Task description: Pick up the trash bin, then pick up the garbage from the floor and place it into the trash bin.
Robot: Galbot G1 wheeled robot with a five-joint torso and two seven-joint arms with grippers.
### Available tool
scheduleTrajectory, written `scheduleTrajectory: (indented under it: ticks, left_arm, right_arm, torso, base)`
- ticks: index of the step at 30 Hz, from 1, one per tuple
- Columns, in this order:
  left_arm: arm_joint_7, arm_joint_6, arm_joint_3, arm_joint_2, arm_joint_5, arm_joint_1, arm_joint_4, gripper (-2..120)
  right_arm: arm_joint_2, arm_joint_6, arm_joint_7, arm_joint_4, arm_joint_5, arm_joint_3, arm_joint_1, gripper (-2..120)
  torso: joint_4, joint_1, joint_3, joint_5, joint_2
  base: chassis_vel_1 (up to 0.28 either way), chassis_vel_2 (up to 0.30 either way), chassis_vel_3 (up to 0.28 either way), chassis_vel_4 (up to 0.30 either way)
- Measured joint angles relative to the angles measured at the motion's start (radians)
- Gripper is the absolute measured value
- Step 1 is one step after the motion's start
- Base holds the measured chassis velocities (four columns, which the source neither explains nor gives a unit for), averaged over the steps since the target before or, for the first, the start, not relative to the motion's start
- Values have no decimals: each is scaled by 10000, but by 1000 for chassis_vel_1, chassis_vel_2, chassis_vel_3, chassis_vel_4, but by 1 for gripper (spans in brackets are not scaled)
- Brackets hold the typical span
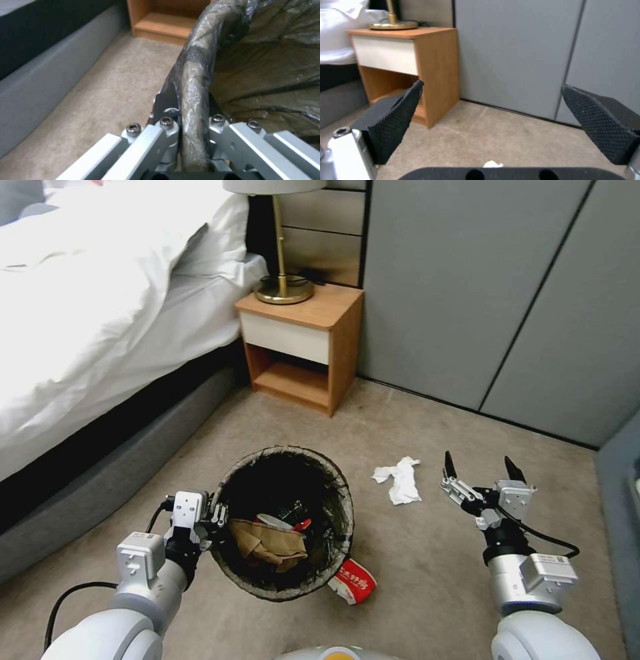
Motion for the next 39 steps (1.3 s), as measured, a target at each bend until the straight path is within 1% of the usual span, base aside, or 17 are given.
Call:
scheduleTrajectory:
  ticks: [21,25,32,39]
  left_arm:
    - [5,-42,12,-38,26,-73,0,1]
    - [-12,-275,-2,-40,75,-88,0,1]
    - [-31,-308,-12,-35,97,-94,4,1]
    - [-21,-315,-12,-25,98,-135,65,1]
  right_arm:
    - [-9,-15,19,-218,44,-53,154,100]
    - [-7,-15,33,-254,87,-40,193,100]
    - [18,-22,49,-308,119,8,193,100]
    - [46,-35,58,-326,121,6,183,100]
  torso:
    - [0,0,0,0,0]
    - [1,0,0,0,0]
    - [-3,0,0,0,0]
    - [-1,-1,0,0,0]
  base:
    - [85,80,73,84]
    - [69,74,69,69]
    - [12,17,18,7]
    - [0,0,0,0]
